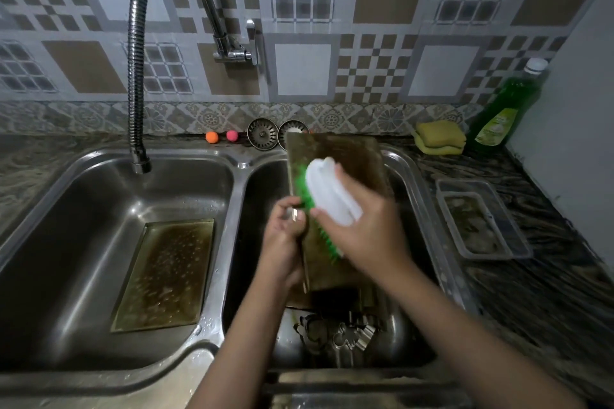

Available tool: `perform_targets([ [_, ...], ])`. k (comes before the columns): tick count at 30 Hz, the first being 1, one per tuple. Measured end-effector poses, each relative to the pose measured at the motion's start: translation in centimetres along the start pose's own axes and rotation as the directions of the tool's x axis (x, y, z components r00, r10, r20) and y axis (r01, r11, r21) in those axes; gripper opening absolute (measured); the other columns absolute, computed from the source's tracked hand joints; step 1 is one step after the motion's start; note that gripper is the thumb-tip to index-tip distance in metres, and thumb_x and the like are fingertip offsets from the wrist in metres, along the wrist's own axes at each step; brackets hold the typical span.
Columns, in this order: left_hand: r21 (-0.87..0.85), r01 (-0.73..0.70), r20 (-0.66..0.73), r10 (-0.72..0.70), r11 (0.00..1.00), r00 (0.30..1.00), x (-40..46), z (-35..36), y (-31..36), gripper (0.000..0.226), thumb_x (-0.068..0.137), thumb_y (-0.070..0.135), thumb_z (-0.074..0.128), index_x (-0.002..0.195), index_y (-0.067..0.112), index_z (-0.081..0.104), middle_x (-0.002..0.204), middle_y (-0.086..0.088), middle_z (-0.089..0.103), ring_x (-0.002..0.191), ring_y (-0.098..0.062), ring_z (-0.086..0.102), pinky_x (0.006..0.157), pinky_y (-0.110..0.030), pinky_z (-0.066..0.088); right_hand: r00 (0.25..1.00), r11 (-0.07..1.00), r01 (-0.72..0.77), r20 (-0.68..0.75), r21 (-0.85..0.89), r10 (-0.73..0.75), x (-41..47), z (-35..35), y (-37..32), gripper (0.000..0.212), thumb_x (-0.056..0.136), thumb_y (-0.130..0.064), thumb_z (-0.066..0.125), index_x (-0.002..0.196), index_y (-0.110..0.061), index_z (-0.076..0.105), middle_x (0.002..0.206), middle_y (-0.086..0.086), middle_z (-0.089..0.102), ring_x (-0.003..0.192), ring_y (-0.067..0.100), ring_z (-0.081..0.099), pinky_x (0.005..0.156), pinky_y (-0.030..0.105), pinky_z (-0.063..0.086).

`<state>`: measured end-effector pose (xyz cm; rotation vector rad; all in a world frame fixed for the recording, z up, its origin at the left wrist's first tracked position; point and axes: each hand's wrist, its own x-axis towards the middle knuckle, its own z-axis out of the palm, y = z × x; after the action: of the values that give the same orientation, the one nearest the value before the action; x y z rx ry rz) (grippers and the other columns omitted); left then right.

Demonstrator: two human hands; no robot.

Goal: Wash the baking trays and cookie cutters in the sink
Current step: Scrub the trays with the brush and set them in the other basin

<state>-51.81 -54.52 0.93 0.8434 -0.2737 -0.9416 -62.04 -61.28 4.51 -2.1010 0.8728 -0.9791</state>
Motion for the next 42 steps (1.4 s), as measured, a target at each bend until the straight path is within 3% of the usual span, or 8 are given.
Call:
perform_targets([
  [7, -0.051, -0.05, -0.015, 0.05, 0.997, 0.999, 1.0, -2.8, 3.5, 0.026, 0.074, 0.004, 0.058, 0.092, 0.023, 0.054, 0.083, -0.003, 0.068, 0.07, -0.018, 0.063, 0.073, -0.039, 0.053, 0.994, 0.995, -0.098, -0.037, 0.007, 0.098, -2.6, -1.8, 4.8, 0.079, 0.074, -0.031, 0.079, 0.141, -0.026, 0.038, 0.128, -0.008, 0.05, 0.114, 0.012, 0.055, 0.089, 0.031, 0.054],
  [11, -0.029, -0.025, 0.022, 0.026, 0.999, 0.999, 0.1, -1.2, 0.9, 0.026, 0.075, 0.002, 0.06, 0.093, 0.019, 0.052, 0.076, -0.004, 0.069, 0.062, -0.016, 0.064, 0.06, -0.032, 0.055, 0.966, 0.978, -0.21, -0.15, 0.014, 0.21, 2.0, -1.7, 4.7, 0.077, 0.075, -0.035, 0.079, 0.141, -0.017, 0.045, 0.13, 0.001, 0.059, 0.117, 0.016, 0.056, 0.086, 0.022, 0.047],
  [19, 0.121, -0.111, -0.09, 0.122, 0.986, 0.988, 1.5, -1.0, 1.4, 0.023, 0.082, 0.0, 0.056, 0.092, 0.021, 0.055, 0.087, -0.01, 0.062, 0.068, -0.017, 0.058, 0.065, -0.03, 0.049, 0.995, 0.978, -0.087, -0.023, 0.187, 0.093, -5.5, 2.0, 0.2, 0.076, 0.068, -0.043, 0.078, 0.136, -0.02, 0.052, 0.125, -0.03, 0.048, 0.113, -0.016, 0.051, 0.095, 0.012, 0.043],
  [24, 0.1, -0.026, -0.014, 0.028, 0.995, 1.0, -0.7, -0.1, -0.7, 0.018, 0.075, 0.01, 0.057, 0.086, 0.024, 0.059, 0.09, -0.014, 0.059, 0.071, -0.022, 0.055, 0.068, -0.034, 0.047, 0.988, 0.994, -0.106, -0.105, 0.039, 0.11, 2.4, 0.3, 0.5, 0.073, 0.073, -0.035, 0.08, 0.136, -0.014, 0.052, 0.129, -0.001, 0.061, 0.111, 0.003, 0.055, 0.088, 0.015, 0.042],
  [29, 0.065, -0.031, 0.012, 0.03, 0.997, 0.999, -1.0, 1.1, -1.2, 0.019, 0.079, 0.006, 0.056, 0.091, 0.02, 0.055, 0.082, -0.01, 0.063, 0.067, -0.02, 0.056, 0.066, -0.033, 0.046, 0.993, 0.993, -0.11, -0.046, -0.033, 0.108, 7.1, 0.8, -1.6, 0.075, 0.071, -0.043, 0.078, 0.136, -0.019, 0.051, 0.124, 0.005, 0.064, 0.111, 0.021, 0.059, 0.088, 0.031, 0.049],
  [35, 0.019, -0.116, -0.179, 0.118, 0.993, 0.977, 1.1, -3.0, 1.8, 0.029, 0.089, -0.006, 0.043, 0.093, 0.021, 0.054, 0.085, -0.009, 0.065, 0.072, -0.02, 0.06, 0.068, -0.033, 0.052, 0.983, 0.97, -0.142, 0.139, 0.198, 0.115, -3.4, 3.1, -0.1, 0.074, 0.068, -0.043, 0.078, 0.136, -0.032, 0.05, 0.126, -0.015, 0.061, 0.11, -0.009, 0.055, 0.091, 0.014, 0.045],
  [40, 0.063, -0.132, -0.213, 0.142, 0.989, 0.967, 1.0, -4.8, 2.9, 0.031, 0.091, -0.007, 0.042, 0.092, 0.022, 0.054, 0.075, -0.003, 0.066, 0.061, -0.014, 0.06, 0.061, -0.031, 0.054, 0.956, 0.965, -0.243, 0.191, 0.1, 0.221, -4.1, 0.9, 4.4, 0.077, 0.069, -0.04, 0.081, 0.138, -0.03, 0.049, 0.131, -0.016, 0.053, 0.118, 0.005, 0.053, 0.092, 0.03, 0.053],
  [42, 0.158, -0.091, -0.173, 0.119, 0.983, 0.978, 0.7, -4.3, 2.6, 0.028, 0.093, -0.006, 0.043, 0.091, 0.02, 0.054, 0.078, -0.007, 0.062, 0.064, -0.017, 0.057, 0.063, -0.032, 0.051, 0.968, 0.97, -0.216, 0.156, 0.109, 0.197, -2.8, 0.3, 4.5, 0.074, 0.071, -0.038, 0.079, 0.138, -0.031, 0.047, 0.13, -0.017, 0.053, 0.116, 0.005, 0.053, 0.089, 0.025, 0.052],
])
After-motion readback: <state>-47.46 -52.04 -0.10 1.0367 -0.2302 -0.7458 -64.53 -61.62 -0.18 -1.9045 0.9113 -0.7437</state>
